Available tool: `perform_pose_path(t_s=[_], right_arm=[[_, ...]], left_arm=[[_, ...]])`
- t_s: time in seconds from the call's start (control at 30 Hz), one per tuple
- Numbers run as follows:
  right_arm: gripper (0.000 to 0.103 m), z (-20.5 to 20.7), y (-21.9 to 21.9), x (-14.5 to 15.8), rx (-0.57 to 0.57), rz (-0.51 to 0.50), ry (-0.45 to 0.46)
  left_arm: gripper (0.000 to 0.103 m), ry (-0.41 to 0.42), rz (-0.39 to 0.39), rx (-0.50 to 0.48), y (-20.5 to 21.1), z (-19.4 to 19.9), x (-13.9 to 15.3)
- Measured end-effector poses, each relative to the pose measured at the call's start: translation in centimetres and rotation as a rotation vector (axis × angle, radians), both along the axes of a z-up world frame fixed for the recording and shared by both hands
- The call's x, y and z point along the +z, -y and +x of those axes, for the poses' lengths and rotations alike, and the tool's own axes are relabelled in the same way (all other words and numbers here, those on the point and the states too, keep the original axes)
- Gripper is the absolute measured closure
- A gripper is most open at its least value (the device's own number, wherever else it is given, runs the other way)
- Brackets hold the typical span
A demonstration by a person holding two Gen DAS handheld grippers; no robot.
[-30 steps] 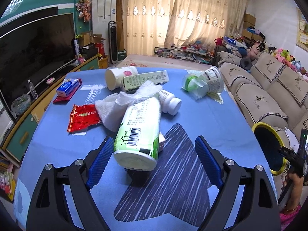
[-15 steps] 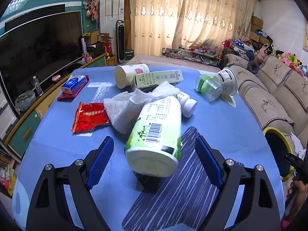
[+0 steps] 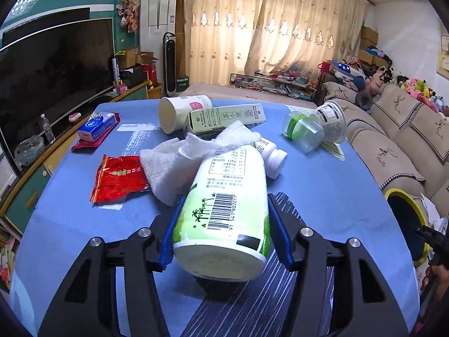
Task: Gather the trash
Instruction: 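Grasp the green-labelled coconut-water bottle with the left tool, then carry the bottle over the bin and open the left tool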
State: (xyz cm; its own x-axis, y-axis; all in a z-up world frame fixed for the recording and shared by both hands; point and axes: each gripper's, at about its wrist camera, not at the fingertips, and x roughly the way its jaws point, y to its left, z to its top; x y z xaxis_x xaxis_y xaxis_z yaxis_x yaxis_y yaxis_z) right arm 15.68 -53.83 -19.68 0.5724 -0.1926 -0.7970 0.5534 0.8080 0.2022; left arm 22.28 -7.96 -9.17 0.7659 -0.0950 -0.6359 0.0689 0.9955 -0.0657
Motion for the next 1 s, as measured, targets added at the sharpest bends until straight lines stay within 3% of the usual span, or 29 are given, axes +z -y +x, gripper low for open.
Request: perform_pose_path(t_s=[0.3,0.6,1.0], right_arm=[[0.075,-0.8,-0.4,1.4,0.003,-0.002,0.038],[0.075,-2.2,-0.8,2.9,0.011,-0.002,0.081],[0.075,-4.3,0.4,4.2,-0.017,0.013,0.131]], left_arm=[[0.051,0.04,0.032,-0.093,0.3,-3.4,3.3],[0.052,0.158,-0.001,-0.148,0.4,-7.5,8.5],[0.052,0.145,-0.012,-0.264,4.2,-9.3,9.9]])
